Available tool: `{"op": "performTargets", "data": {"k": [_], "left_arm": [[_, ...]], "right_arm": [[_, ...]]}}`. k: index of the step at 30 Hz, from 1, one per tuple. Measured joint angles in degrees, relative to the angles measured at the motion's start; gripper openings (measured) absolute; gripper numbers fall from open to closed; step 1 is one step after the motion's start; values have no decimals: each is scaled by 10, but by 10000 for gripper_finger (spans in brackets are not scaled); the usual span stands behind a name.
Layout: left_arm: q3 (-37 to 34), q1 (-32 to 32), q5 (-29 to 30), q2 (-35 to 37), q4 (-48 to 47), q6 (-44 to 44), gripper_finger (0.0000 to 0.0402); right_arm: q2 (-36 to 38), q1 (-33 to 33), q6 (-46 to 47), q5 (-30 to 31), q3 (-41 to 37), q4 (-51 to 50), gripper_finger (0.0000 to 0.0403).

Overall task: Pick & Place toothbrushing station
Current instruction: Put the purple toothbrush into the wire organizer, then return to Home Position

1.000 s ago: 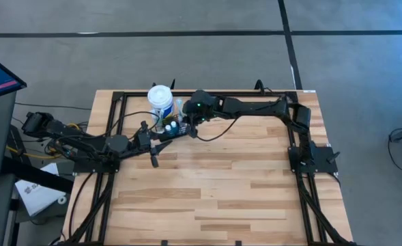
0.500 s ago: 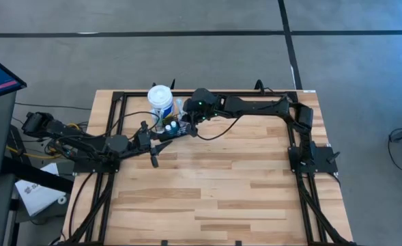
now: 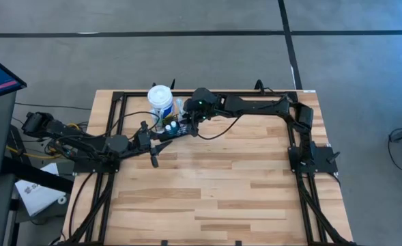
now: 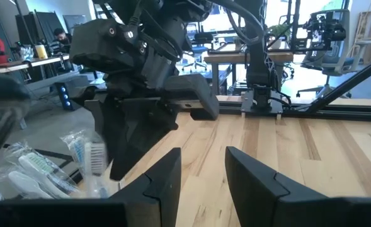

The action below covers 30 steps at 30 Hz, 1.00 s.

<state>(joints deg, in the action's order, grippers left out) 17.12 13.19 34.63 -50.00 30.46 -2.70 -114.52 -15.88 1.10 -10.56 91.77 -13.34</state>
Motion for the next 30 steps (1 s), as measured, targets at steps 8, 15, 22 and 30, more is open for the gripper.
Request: {"op": "performTargets", "data": {"k": [8,15,22,30], "left_arm": [[0,0,0,0,0,0,117],[0,0,0,0,3,0,117],[0,0,0,8,11,0,117],[0,19,1,64,2,0,117]], "right_arm": [[9,-4,0,1,21,-17,145],[9,-4,-2,1,75,-94,150],[9,-4,-15,1,154,-201,137],[17,-1,-16,1,206,-266,116]]}}
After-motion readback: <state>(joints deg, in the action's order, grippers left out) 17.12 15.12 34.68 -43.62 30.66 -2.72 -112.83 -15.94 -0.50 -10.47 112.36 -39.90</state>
